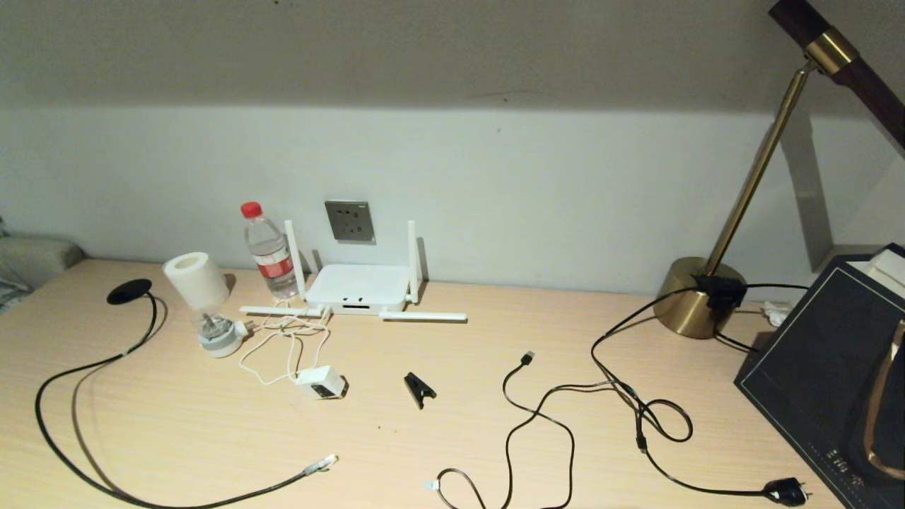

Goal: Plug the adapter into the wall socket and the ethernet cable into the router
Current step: Pick up plug

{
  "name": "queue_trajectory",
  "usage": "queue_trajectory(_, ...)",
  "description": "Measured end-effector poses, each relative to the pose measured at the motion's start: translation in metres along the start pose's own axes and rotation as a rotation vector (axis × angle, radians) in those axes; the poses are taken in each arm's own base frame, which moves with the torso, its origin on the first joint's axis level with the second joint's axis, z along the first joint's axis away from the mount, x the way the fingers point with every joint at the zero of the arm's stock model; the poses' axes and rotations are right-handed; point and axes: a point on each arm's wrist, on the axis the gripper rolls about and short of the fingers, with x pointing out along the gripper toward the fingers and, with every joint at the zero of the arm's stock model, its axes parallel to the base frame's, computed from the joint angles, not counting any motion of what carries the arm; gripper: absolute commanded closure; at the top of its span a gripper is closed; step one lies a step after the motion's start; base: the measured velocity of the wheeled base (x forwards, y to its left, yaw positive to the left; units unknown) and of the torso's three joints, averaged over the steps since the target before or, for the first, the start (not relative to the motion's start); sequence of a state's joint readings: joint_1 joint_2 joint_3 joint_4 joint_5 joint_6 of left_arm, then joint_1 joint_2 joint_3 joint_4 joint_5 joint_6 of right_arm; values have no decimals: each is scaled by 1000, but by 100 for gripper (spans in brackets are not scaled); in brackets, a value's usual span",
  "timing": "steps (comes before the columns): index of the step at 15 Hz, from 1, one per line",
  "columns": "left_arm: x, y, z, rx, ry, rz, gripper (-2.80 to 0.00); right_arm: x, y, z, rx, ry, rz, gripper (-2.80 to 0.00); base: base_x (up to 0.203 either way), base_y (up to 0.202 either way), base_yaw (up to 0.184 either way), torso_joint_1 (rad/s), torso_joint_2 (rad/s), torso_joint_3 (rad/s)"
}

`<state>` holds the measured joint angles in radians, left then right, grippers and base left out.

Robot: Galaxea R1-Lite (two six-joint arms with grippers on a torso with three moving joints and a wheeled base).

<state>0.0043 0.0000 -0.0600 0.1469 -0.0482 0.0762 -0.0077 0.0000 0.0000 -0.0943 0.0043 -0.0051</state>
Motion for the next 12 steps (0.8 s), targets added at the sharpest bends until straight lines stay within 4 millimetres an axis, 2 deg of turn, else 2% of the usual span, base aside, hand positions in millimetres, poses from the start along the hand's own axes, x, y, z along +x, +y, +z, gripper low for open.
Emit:
queue_trajectory(2, -1, 0, 4, 46, -22, -33, 0, 0, 0, 0, -1, 0, 0, 0, 0, 0, 0, 0, 0, 0)
queue_trajectory(3, -4, -1, 16, 54, -62, -69, 0, 0, 0, 0, 0, -1, 0, 0, 0, 0, 0, 0, 0, 0)
queue_trajectory(5, -8, 0, 47, 58, -111, -129, 0, 0, 0, 0, -1, 0, 0, 0, 0, 0, 0, 0, 0, 0)
queue_trajectory(7, -2, 3, 93, 65, -132, -191, 0, 0, 0, 0, -1, 0, 0, 0, 0, 0, 0, 0, 0, 0)
queue_trajectory(9, 22, 6, 136, 71, -94, -245, 0, 0, 0, 0, 0, 0, 0, 0, 0, 0, 0, 0, 0, 0)
queue_trajectory(12, 86, 10, 182, 137, 20, -336, 0, 0, 0, 0, 0, 0, 0, 0, 0, 0, 0, 0, 0, 0)
